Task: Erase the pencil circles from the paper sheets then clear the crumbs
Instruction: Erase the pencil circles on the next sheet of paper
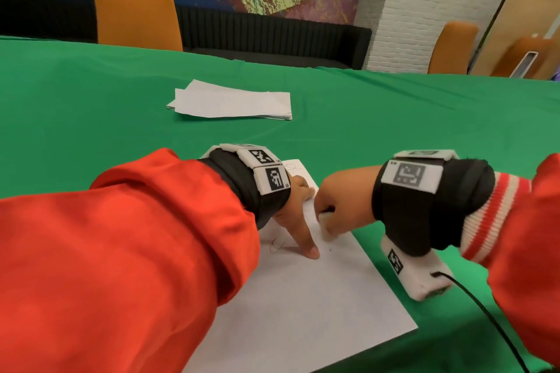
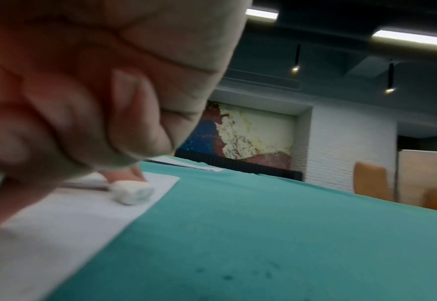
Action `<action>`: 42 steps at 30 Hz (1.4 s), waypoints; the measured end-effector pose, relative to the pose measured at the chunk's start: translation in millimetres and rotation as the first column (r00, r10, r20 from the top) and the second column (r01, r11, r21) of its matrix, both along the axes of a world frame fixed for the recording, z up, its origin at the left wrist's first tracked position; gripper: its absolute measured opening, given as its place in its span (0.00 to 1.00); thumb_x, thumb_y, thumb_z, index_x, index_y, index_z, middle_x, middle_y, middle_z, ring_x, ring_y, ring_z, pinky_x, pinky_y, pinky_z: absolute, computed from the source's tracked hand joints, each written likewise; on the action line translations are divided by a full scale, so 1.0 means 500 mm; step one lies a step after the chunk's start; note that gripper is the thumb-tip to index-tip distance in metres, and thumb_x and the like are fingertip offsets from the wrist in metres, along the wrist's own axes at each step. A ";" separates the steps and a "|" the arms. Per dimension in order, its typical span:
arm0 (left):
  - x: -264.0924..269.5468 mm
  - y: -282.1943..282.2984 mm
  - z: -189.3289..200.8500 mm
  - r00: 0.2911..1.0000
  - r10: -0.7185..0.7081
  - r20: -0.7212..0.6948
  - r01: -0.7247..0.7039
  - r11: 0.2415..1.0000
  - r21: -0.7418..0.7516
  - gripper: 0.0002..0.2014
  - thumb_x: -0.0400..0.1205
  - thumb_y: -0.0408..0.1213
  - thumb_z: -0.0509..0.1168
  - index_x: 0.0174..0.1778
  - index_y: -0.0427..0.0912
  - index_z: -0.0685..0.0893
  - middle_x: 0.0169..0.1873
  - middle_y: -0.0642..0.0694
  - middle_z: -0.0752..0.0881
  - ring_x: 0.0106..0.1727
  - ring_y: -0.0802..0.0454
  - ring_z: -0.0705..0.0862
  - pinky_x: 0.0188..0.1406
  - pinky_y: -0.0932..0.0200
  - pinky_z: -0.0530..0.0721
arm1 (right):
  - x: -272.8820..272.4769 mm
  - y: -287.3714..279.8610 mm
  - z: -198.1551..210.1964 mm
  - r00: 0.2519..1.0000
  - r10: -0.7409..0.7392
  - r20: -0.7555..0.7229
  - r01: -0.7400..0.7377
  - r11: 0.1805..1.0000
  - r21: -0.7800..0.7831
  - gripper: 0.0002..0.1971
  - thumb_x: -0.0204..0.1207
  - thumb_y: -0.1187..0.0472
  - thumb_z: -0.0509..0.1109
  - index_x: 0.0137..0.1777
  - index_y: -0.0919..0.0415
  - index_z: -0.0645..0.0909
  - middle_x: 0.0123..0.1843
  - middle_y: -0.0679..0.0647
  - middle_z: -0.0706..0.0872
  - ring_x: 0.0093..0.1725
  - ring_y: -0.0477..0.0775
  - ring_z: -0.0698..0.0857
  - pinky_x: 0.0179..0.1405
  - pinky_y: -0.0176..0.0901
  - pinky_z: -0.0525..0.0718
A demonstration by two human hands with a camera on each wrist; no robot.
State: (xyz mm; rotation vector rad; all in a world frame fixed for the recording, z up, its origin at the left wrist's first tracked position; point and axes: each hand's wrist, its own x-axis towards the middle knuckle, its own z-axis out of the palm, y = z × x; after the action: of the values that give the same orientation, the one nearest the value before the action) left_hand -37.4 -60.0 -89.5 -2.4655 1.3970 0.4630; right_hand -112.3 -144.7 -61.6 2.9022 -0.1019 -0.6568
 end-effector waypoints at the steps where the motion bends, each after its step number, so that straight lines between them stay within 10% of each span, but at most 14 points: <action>1: 0.000 0.000 0.000 1.000 0.000 0.000 0.000 1.000 0.000 0.52 0.69 0.67 0.69 0.84 0.49 0.52 0.81 0.50 0.56 0.80 0.47 0.60 0.75 0.50 0.61 | -0.004 0.008 -0.001 1.000 0.026 -0.011 -0.026 1.000 -0.007 0.13 0.75 0.53 0.68 0.30 0.51 0.73 0.28 0.46 0.74 0.28 0.43 0.71 0.26 0.36 0.67; 7: 0.002 0.000 0.001 1.000 0.010 -0.019 -0.010 1.000 -0.003 0.52 0.68 0.67 0.70 0.83 0.48 0.54 0.80 0.50 0.57 0.79 0.47 0.61 0.74 0.50 0.62 | 0.010 -0.003 0.005 0.999 -0.021 0.039 0.023 0.998 -0.053 0.05 0.74 0.53 0.70 0.41 0.53 0.79 0.29 0.45 0.74 0.29 0.45 0.71 0.25 0.34 0.67; 12: 0.000 0.006 0.013 0.999 0.023 -0.042 -0.023 1.000 0.004 0.51 0.70 0.66 0.69 0.84 0.49 0.52 0.82 0.50 0.55 0.81 0.48 0.58 0.76 0.50 0.60 | 0.012 0.000 -0.004 0.999 -0.022 0.037 0.024 0.997 -0.070 0.13 0.76 0.56 0.68 0.31 0.54 0.73 0.28 0.46 0.72 0.27 0.45 0.70 0.24 0.35 0.65; 22: -0.016 0.068 0.045 0.999 0.022 -0.024 -0.022 0.999 0.031 0.41 0.74 0.63 0.68 0.81 0.58 0.60 0.79 0.55 0.63 0.78 0.50 0.65 0.73 0.53 0.65 | 0.004 0.009 -0.014 0.999 0.028 0.026 -0.024 0.988 -0.154 0.13 0.79 0.60 0.61 0.57 0.65 0.82 0.44 0.55 0.79 0.44 0.57 0.76 0.43 0.39 0.72; 33: -0.025 0.078 0.036 0.997 0.053 -0.051 -0.057 0.996 -0.068 0.38 0.73 0.56 0.73 0.77 0.55 0.67 0.72 0.52 0.71 0.70 0.51 0.74 0.56 0.62 0.67 | -0.019 0.009 0.009 0.996 -0.046 0.083 0.050 0.998 -0.048 0.10 0.78 0.57 0.64 0.53 0.60 0.83 0.38 0.52 0.79 0.42 0.54 0.75 0.29 0.34 0.69; 42: -0.019 0.080 0.032 0.995 0.092 0.035 -0.090 0.995 -0.050 0.43 0.71 0.59 0.73 0.80 0.51 0.63 0.75 0.50 0.68 0.73 0.47 0.71 0.66 0.56 0.70 | 0.007 0.050 0.003 0.973 -0.073 0.220 0.064 0.997 0.049 0.12 0.76 0.52 0.70 0.54 0.57 0.83 0.45 0.51 0.82 0.43 0.52 0.77 0.39 0.39 0.73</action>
State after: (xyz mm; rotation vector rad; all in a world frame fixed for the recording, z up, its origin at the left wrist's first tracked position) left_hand -47.1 -19.9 -73.3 -2.5714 1.3013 0.4046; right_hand -108.9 -119.6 -59.8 3.0143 -0.2195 -0.3456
